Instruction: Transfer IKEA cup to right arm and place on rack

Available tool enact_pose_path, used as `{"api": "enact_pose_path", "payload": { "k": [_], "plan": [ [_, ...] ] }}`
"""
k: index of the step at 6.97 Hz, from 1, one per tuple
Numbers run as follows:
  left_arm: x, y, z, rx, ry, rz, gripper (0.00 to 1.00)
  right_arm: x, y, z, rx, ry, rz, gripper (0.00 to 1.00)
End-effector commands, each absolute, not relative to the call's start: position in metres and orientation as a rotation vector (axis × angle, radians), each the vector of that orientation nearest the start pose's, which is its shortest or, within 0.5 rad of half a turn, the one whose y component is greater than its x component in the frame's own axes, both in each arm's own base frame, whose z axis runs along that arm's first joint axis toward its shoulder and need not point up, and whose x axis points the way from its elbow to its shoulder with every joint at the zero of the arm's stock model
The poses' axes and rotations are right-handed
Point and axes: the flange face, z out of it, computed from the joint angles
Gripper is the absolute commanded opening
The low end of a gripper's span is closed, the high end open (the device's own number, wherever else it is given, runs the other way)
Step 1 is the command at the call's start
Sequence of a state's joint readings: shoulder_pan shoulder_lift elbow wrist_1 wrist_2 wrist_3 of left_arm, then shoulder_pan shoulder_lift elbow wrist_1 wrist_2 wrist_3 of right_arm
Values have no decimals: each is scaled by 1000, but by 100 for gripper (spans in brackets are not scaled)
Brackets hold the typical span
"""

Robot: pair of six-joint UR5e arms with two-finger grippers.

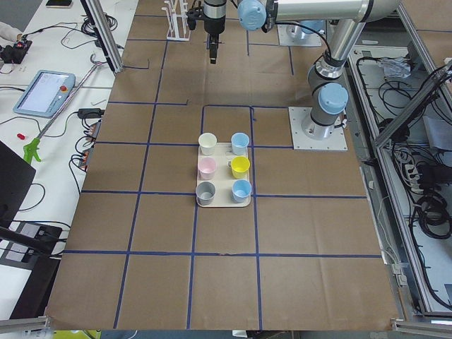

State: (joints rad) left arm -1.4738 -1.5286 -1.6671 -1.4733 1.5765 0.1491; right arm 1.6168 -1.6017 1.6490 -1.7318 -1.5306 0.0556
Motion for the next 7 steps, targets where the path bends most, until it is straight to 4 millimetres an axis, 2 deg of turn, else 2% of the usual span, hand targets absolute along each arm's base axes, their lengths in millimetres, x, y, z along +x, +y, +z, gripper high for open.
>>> {"api": "enact_pose_path", "payload": {
  "k": [1, 3, 4, 5, 7],
  "plan": [
    [-8, -493, 471, 55, 3122, -59, 100, 160, -482, 481, 10, 3089, -177, 100],
    [85, -486, 464, -28, 3131, -35, 100, 160, -485, 479, 13, 3090, -170, 100],
    [95, -482, 454, 16, 3139, -17, 100, 160, -486, 479, 11, 3090, -170, 100],
    [94, -481, 442, 12, 3149, 2, 100, 160, -486, 479, 13, 3090, -170, 100],
    [97, -488, 404, 5, 3145, -21, 100, 160, -489, 474, 27, 3089, -160, 100]
  ]
}}
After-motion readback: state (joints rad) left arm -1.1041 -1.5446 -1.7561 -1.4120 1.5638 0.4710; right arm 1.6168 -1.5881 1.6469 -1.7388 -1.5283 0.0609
